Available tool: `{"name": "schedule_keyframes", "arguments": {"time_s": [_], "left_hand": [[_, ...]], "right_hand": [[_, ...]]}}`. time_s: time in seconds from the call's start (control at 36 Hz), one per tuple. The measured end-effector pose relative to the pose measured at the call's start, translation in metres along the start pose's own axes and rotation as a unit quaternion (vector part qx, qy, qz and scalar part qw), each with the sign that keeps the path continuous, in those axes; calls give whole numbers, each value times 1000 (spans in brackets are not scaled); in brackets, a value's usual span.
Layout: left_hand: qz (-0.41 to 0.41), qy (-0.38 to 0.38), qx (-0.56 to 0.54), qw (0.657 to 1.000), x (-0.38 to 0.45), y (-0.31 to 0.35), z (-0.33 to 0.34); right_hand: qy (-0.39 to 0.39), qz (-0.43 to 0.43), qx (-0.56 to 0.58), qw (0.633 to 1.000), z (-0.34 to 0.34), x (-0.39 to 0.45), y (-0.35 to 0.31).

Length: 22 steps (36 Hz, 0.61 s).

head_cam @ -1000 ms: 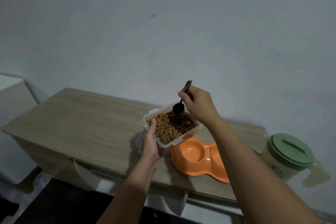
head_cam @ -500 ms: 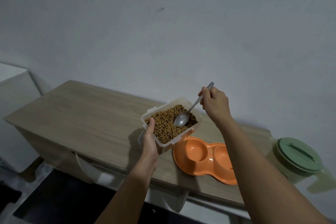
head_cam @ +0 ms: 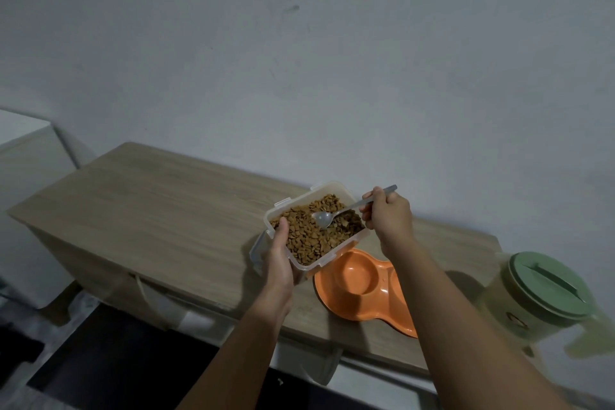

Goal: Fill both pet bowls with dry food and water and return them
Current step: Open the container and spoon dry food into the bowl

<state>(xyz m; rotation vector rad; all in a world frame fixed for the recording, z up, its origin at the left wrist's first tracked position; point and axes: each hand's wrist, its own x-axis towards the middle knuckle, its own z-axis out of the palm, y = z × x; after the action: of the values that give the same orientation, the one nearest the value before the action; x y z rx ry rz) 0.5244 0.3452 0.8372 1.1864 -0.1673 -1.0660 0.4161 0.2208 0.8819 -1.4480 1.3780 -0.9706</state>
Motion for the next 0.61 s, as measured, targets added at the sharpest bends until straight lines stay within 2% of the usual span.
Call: {"name": "schedule_keyframes", "arguments": {"time_s": [0.08,0.25,0.44,0.61], "left_hand": [[2,0,-19,1000,0,-3,3],[13,13,-18,1000,3,-9,6],[23,14,-9,1000,3,-16,10],[25,13,-50,998,2,-27,12]], "right_hand": [[-20,-8,-16,1000,0,1,1],[-79,8,33,996,-2,4,8],[-46,42,69,996,-3,6,15],[-30,58,105,992,-11,12,20]]}}
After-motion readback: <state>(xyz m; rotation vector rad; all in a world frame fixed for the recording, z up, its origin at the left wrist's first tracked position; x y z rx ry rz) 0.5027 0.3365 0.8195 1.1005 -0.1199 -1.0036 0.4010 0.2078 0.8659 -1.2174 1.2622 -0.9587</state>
